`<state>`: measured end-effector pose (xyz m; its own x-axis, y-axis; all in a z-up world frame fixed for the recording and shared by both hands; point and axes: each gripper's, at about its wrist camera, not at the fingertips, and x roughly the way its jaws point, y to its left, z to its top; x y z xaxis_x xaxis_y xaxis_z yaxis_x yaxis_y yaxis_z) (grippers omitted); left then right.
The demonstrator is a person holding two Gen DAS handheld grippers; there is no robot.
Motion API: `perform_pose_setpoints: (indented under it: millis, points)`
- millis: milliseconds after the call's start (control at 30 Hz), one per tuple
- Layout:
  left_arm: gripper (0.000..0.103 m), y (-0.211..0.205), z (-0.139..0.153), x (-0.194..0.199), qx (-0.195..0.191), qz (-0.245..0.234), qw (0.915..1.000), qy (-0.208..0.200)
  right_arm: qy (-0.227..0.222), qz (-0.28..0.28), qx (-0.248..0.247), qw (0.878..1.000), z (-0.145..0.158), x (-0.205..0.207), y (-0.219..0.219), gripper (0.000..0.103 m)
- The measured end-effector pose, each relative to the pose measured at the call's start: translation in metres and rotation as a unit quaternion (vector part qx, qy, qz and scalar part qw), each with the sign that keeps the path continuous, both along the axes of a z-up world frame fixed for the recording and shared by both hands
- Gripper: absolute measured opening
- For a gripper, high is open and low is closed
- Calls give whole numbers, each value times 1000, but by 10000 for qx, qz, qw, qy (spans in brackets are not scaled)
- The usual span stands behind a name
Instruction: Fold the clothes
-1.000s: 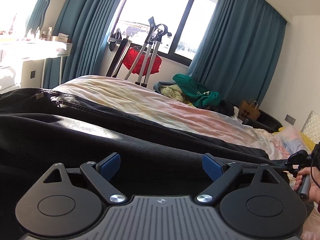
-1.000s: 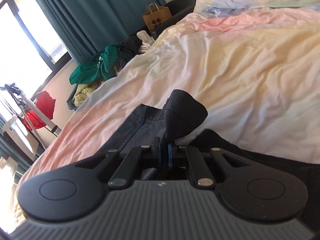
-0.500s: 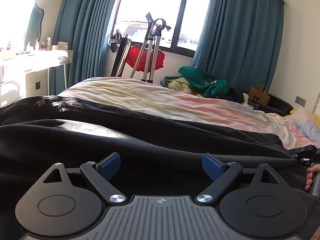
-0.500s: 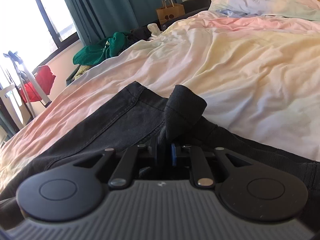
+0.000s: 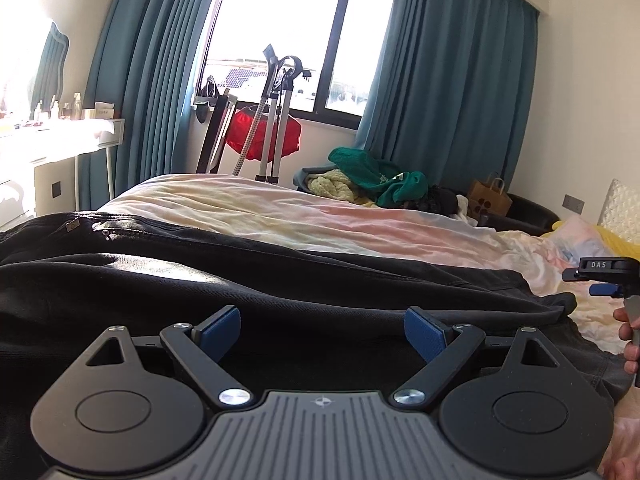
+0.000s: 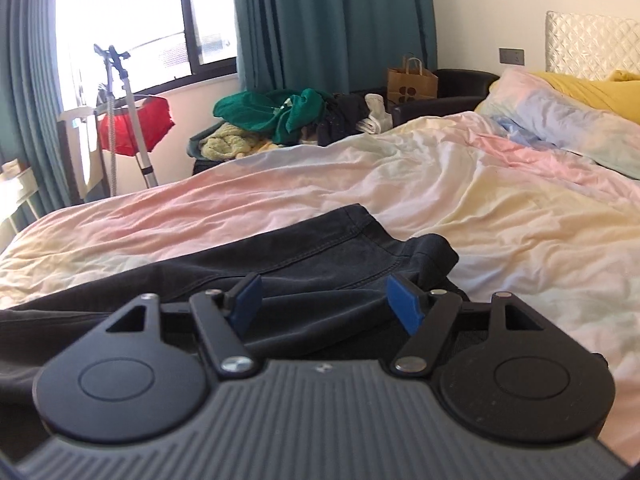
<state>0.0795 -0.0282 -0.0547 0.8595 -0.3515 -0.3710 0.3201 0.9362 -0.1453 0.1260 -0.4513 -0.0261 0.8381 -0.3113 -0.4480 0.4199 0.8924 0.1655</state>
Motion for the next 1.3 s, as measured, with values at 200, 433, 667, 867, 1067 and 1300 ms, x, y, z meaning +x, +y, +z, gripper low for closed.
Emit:
perform_pose_setpoints:
  millis: [200, 433, 667, 867, 1067, 1300]
  points:
    - [91, -3, 13, -31, 319, 97, 9994, -99, -290, 682, 372, 9966, 22, -31, 52, 73]
    - [92, -15, 21, -72, 688, -193, 9971, -246, -287, 1476, 39, 9886, 22, -49, 108, 85]
    - [92, -15, 12, -76, 767, 104, 9970, 54, -30, 1397, 313, 9897, 10, -41, 108, 85]
    - [92, 29, 15, -62, 251, 825, 9937, 712, 69, 953, 820, 9920, 0, -41, 88, 85]
    - [92, 90, 29, -55, -95, 1682, 9753, 1429, -18, 725, 1074, 9916, 1, -44, 74, 85]
    - [92, 184, 56, -66, -420, 3020, 9309, 2010, -24, 729, 1162, 9905, 5, -47, 70, 85]
